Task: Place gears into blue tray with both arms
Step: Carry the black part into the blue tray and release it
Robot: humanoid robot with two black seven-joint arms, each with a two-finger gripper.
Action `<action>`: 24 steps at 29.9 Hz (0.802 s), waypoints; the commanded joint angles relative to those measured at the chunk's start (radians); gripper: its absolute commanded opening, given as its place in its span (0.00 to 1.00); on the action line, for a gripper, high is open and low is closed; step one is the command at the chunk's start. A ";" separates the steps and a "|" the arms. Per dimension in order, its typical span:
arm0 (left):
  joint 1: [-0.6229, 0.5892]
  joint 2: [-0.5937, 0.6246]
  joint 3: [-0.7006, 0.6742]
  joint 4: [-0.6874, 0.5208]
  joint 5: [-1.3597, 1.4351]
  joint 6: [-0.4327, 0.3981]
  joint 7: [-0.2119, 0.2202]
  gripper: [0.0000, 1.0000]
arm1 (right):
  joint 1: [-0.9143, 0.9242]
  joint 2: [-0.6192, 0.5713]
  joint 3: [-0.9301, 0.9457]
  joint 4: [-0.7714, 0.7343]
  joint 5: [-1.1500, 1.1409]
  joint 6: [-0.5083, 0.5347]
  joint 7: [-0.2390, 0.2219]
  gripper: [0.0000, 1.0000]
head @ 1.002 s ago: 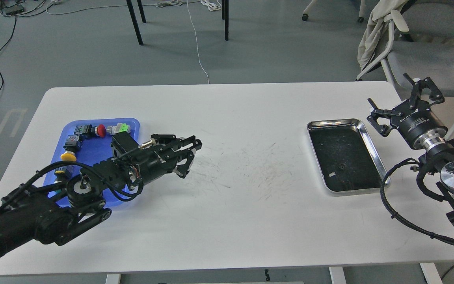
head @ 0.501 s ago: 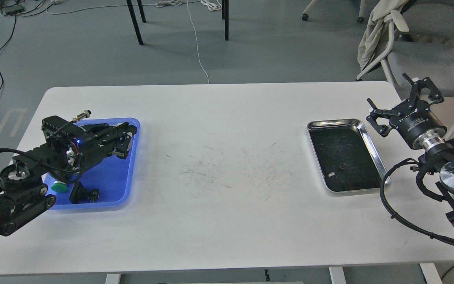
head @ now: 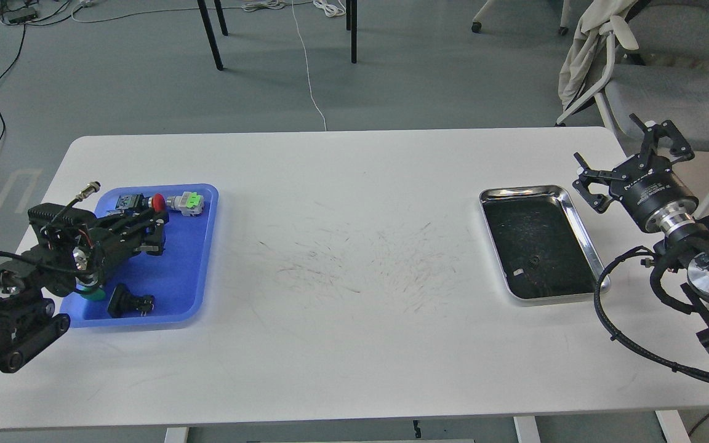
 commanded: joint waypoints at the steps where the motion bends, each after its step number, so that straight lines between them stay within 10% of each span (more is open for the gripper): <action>1: 0.005 -0.010 0.000 0.009 0.000 0.000 -0.003 0.11 | 0.001 0.000 0.000 0.000 0.000 0.000 -0.001 0.97; 11: 0.005 -0.108 0.000 0.189 0.000 0.001 -0.070 0.21 | 0.003 0.000 0.000 -0.001 0.000 0.000 -0.001 0.97; 16: 0.002 -0.119 0.000 0.212 -0.064 0.000 -0.092 0.87 | 0.003 0.000 0.000 0.000 0.000 0.002 -0.001 0.97; 24: -0.078 -0.099 -0.008 0.187 -0.140 0.003 -0.111 0.98 | 0.006 0.000 -0.003 0.002 0.000 0.002 -0.001 0.97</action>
